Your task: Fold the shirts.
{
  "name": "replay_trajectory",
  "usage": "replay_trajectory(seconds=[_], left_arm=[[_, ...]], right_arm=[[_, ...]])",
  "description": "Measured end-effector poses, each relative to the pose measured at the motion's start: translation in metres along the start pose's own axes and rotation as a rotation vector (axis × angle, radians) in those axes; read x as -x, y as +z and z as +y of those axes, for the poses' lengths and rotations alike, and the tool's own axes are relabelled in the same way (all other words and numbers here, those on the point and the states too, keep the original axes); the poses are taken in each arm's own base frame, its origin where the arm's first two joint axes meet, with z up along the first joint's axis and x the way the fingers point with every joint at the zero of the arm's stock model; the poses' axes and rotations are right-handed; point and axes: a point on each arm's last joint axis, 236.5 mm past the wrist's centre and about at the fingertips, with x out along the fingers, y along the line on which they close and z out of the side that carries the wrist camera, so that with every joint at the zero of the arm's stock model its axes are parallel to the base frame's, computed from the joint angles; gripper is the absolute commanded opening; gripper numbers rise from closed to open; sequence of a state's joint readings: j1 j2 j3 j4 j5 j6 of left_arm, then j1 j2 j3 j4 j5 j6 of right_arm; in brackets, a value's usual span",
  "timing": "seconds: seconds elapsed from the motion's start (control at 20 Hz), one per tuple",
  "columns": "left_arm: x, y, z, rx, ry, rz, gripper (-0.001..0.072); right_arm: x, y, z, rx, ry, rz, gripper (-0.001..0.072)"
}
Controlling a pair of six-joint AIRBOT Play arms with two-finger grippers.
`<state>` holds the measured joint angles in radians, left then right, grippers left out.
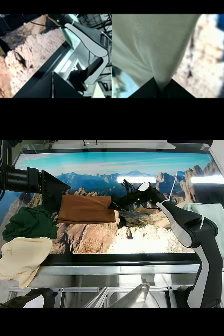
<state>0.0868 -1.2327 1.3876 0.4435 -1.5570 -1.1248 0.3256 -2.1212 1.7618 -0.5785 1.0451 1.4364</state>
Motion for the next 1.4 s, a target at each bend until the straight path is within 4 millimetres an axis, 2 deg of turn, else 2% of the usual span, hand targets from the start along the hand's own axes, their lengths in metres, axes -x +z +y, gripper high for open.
replay_trajectory(seconds=[0.1, 0.2, 0.35, 0.45, 0.55, 0.7, 0.85, 1.0, 1.15, 1.3, 1.4], left_arm=[[0.0, -0.001, 0.0, 0.0, -0.003, 0.005, 0.0007], [0.0, -0.002, -0.001, 0.0, -0.005, 0.01, 0.0007], [0.0, -0.003, -0.001, 0.0, -0.005, 0.011, 0.0007], [0.0, -0.003, -0.002, 0.0, -0.007, 0.015, 0.0007], [0.0, -0.005, -0.002, 0.0, -0.01, 0.021, 0.0007], [0.0, -0.006, -0.003, 0.0, -0.012, 0.025, 0.0007], [0.0, -0.007, -0.003, 0.0, -0.013, 0.028, 0.0007], [0.0, -0.006, -0.003, 0.001, -0.013, 0.028, 0.0007], [0.0, -0.007, -0.003, 0.001, -0.012, 0.028, 0.0007], [0.0, -0.006, -0.003, 0.001, -0.012, 0.027, 0.0007], [0.0, -0.005, -0.002, 0.001, -0.009, 0.02, 0.0007]], right_arm=[[0.004, 0.002, 0.011, 0.002, 0.022, -0.011, 0.0021], [0.018, 0.008, 0.027, 0.019, 0.042, -0.04, 0.0021], [0.063, 0.03, 0.05, 0.062, 0.057, -0.131, 0.0021], [0.111, 0.049, 0.064, 0.092, 0.061, -0.219, 0.0021], [0.176, 0.069, 0.075, 0.122, 0.054, -0.337, 0.0021], [0.279, 0.086, 0.075, 0.134, -0.003, -0.517, 0.0021], [0.376, 0.089, 0.057, 0.112, -0.077, -0.683, 0.0021], [0.45, 0.086, 0.024, 0.049, -0.141, -0.804, 0.0021], [0.507, 0.079, -0.016, -0.026, -0.2, -0.9, 0.0021], [0.554, 0.073, -0.057, -0.084, -0.26, -0.987, 0.0021], [0.577, 0.071, -0.076, -0.084, -0.288, -1.032, 0.0021]])
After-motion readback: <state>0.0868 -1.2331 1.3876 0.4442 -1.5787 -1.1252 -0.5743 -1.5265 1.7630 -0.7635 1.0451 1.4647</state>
